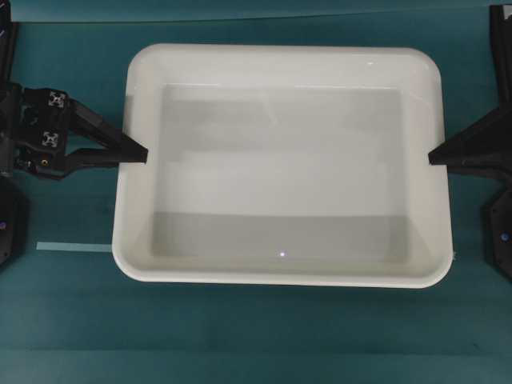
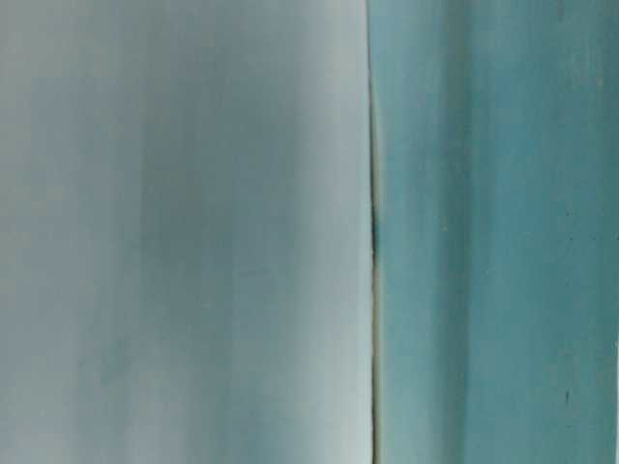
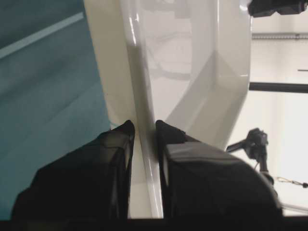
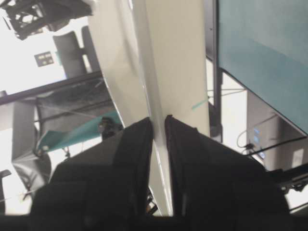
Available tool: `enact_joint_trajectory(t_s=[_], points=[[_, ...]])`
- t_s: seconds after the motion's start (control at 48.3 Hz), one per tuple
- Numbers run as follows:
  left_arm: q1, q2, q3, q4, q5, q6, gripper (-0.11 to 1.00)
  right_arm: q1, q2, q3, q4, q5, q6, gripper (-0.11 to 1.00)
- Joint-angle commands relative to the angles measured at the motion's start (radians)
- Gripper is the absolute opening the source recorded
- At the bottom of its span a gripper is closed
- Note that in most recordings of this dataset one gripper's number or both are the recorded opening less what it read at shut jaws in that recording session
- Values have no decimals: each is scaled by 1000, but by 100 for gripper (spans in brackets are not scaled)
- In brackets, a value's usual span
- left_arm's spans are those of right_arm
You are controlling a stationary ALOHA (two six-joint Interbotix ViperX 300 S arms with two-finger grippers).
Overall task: Lift the white case with both hands.
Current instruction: 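Lift the white tray upward with both grippers, then lower the held tray back down onto the table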
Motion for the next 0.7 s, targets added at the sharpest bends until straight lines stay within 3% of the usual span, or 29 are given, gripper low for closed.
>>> enact_joint_trajectory(t_s=[0.0, 0.684], points=[[-3, 23, -20, 5, -11, 5, 12, -6, 38, -2, -3, 20, -8, 11], [28, 118, 305, 9, -118, 3, 9, 34, 259, 201, -3, -60, -120, 11]])
